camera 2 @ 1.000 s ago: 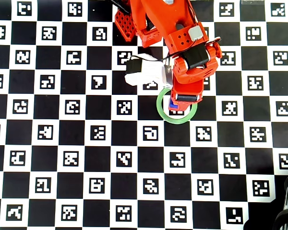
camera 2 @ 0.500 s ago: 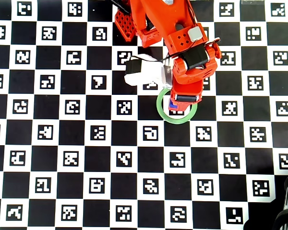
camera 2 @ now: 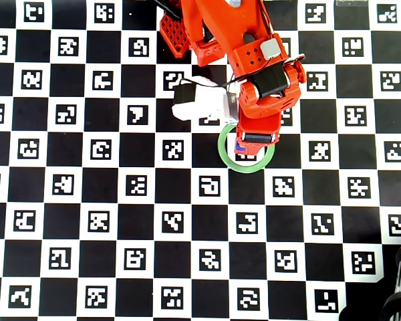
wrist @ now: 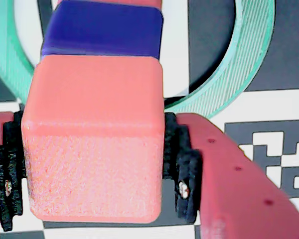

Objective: Grab the red cube then put it in the green circle then put the blue cube on top and finally the orange cube on top

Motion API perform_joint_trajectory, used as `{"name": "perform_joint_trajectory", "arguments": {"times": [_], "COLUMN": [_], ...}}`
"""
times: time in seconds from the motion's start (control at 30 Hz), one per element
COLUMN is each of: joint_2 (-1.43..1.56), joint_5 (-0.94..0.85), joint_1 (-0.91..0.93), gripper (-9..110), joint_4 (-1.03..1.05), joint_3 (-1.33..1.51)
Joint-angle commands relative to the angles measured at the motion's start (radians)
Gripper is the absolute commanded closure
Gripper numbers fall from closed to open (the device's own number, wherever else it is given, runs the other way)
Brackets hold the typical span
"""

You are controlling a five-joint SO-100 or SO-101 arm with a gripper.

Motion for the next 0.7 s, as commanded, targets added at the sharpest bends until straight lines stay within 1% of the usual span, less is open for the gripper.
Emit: {"name": "perform_joint_trajectory", "arguments": {"times": [0.0,0.33,0.67], "joint_2": [0.032,0.034,0.049], "joint_5": [-0.015,-0.017,0.018], "joint_1": [0.008,0.009,0.002], "gripper": [98,98,88], "joint_4": [-0.020,-0.023,-0.006], "joint_3": [-0.009,-0.009,-0.003]}}
